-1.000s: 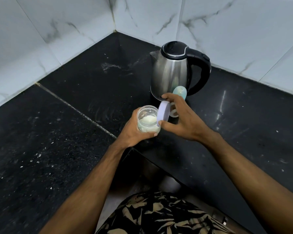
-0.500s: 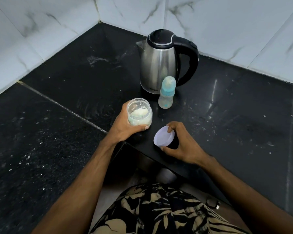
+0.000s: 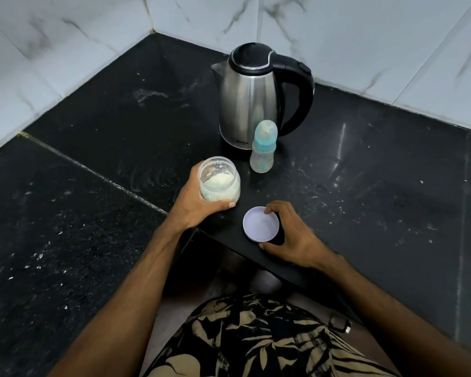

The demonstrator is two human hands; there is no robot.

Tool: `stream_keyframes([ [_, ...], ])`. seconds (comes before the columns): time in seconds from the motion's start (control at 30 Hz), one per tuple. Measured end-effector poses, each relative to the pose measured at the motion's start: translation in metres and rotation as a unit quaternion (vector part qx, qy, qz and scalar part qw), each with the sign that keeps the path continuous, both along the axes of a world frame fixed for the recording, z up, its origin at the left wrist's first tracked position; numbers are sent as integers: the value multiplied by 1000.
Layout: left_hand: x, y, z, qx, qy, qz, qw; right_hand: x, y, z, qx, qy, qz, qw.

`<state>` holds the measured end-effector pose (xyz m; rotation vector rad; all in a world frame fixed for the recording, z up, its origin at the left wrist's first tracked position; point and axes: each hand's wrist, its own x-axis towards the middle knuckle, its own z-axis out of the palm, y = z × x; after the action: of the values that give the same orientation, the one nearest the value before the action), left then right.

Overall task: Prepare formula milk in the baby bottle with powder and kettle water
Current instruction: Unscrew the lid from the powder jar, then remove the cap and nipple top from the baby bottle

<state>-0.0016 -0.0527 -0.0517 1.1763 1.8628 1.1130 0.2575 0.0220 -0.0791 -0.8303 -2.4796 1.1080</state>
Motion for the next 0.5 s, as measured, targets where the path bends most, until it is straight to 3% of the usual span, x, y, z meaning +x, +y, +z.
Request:
stream_keyframes([
  [0.4,-4,2,19,2,-37,15,999,-1,14,10,-100,7,-27,995],
  [0.5,-8,13,39,25,-6,21,999,-5,21,15,-122,35,-45,991],
])
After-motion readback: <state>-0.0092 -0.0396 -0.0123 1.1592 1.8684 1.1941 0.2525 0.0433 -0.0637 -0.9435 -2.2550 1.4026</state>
